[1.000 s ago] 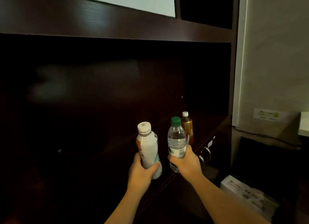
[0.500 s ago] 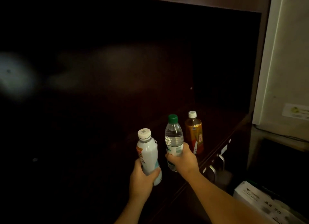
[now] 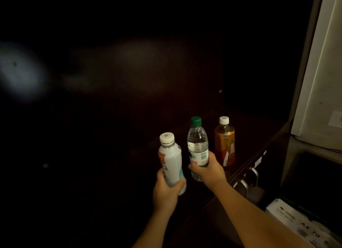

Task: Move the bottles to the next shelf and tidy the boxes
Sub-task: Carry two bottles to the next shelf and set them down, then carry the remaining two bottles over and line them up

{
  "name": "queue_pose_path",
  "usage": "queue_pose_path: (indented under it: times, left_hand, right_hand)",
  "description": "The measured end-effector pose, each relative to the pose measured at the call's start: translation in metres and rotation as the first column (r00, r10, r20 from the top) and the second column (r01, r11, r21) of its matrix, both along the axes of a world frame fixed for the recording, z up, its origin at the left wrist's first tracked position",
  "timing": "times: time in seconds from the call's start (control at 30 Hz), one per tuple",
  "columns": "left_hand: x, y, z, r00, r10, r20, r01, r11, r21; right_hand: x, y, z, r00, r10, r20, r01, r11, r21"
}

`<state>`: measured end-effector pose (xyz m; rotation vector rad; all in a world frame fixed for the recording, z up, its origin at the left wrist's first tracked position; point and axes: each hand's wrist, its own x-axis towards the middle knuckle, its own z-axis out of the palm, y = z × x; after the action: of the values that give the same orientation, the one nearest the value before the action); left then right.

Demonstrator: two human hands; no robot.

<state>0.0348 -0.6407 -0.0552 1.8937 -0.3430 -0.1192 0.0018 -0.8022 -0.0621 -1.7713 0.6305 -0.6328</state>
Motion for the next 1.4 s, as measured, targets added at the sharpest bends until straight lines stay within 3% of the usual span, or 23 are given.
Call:
queue_pose_path:
  times: [0.2, 0.37, 0.53, 0.73, 0.9, 1.03, 1.23, 1.4]
  left_hand:
    - [-0.017, 0.024, 0.02, 0.996, -0.064, 0.061, 0.06, 0.996, 0.061]
    - [-0.05, 0.072, 0.053, 0.985, -0.102, 0.136, 0.101, 0.995, 0.009]
    - [-0.1, 0.163, 0.094, 0.954, -0.127, 0.272, 0.15, 0.987, -0.066]
    - [-0.155, 0.33, 0.122, 0.918, -0.099, 0.384, 0.15, 0.983, -0.105]
    - [-0.173, 0.487, 0.136, 0.896, 0.053, 0.442, 0.011, 0.99, -0.142]
    - [-0.172, 0.611, 0.146, 0.875, 0.228, 0.427, -0.188, 0.973, -0.136]
    - [-0.166, 0.779, 0.148, 0.711, 0.578, 0.4, -0.582, 0.803, -0.127]
    - [-0.164, 0.86, 0.126, 0.638, 0.687, 0.347, -0.718, 0.694, -0.053]
  right_hand:
    - [-0.035, 0.022, 0.002, 0.978, -0.202, 0.059, 0.208, 0.968, -0.14]
    - [-0.067, 0.077, 0.049, 0.973, -0.136, 0.188, 0.172, 0.967, -0.19]
    - [-0.111, 0.164, 0.093, 0.966, -0.104, 0.237, 0.164, 0.955, -0.248]
    - [-0.154, 0.317, 0.136, 0.937, -0.128, 0.324, 0.209, 0.951, -0.23]
    - [-0.168, 0.466, 0.169, 0.902, -0.028, 0.43, 0.147, 0.958, -0.246]
    - [-0.159, 0.568, 0.179, 0.903, 0.083, 0.422, 0.03, 0.967, -0.254]
    - [-0.115, 0.689, 0.167, 0.9, 0.296, 0.321, -0.199, 0.932, -0.303]
    - [-0.08, 0.755, 0.14, 0.875, 0.429, 0.225, -0.366, 0.89, -0.273]
